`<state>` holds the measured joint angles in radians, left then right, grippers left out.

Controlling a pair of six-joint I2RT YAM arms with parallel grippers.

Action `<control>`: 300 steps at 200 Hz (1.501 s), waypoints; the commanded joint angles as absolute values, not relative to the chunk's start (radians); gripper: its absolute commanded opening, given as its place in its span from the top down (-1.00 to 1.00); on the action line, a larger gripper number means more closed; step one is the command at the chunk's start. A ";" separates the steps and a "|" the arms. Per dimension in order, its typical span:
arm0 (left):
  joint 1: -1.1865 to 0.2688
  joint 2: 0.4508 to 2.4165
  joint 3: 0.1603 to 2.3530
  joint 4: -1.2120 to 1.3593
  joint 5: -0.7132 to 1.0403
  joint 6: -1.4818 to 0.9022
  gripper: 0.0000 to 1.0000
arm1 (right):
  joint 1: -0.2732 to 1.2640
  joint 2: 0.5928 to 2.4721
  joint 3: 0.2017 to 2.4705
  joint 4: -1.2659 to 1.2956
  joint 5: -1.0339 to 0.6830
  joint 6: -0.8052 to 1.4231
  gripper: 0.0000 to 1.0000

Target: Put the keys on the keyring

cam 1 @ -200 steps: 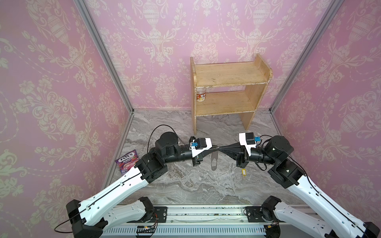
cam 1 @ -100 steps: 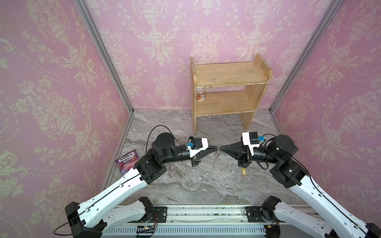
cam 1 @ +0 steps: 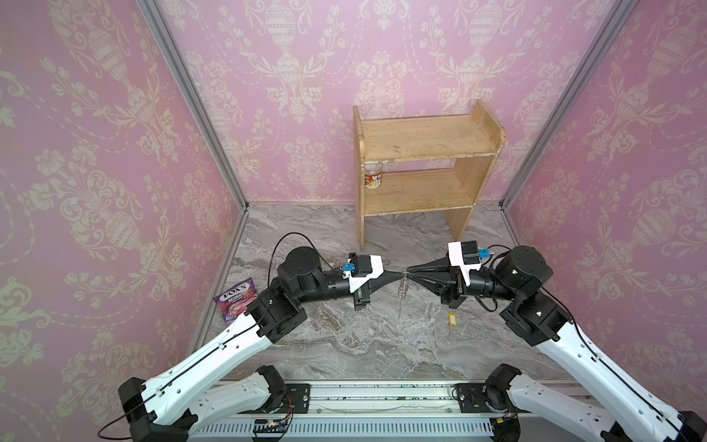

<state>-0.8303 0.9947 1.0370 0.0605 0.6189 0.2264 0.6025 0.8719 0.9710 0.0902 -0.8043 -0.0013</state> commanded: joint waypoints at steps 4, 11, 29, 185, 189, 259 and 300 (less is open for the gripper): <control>-0.825 0.998 1.063 0.053 0.618 0.261 1.00 | 0.603 0.871 1.008 0.009 -0.796 -0.037 0.42; -0.825 0.999 1.075 0.015 0.612 0.283 1.00 | 0.603 0.865 1.019 -0.033 -0.784 -0.065 0.23; -0.826 1.008 1.118 -0.110 0.592 0.356 1.00 | 0.603 0.844 1.067 -0.194 -0.740 -0.174 -0.03; -0.827 1.069 1.272 -0.357 0.580 0.474 1.00 | 0.613 0.876 1.070 -0.226 -0.774 -0.219 0.30; -0.826 1.070 1.273 -0.357 0.583 0.473 1.00 | 0.614 0.878 1.071 -0.226 -0.774 -0.219 0.31; -0.827 1.072 1.284 -0.358 0.601 0.468 1.00 | 0.623 0.900 1.075 -0.232 -0.788 -0.222 0.68; -0.827 1.069 1.281 -0.357 0.604 0.465 1.00 | 0.624 0.911 1.086 -0.251 -0.801 -0.224 0.79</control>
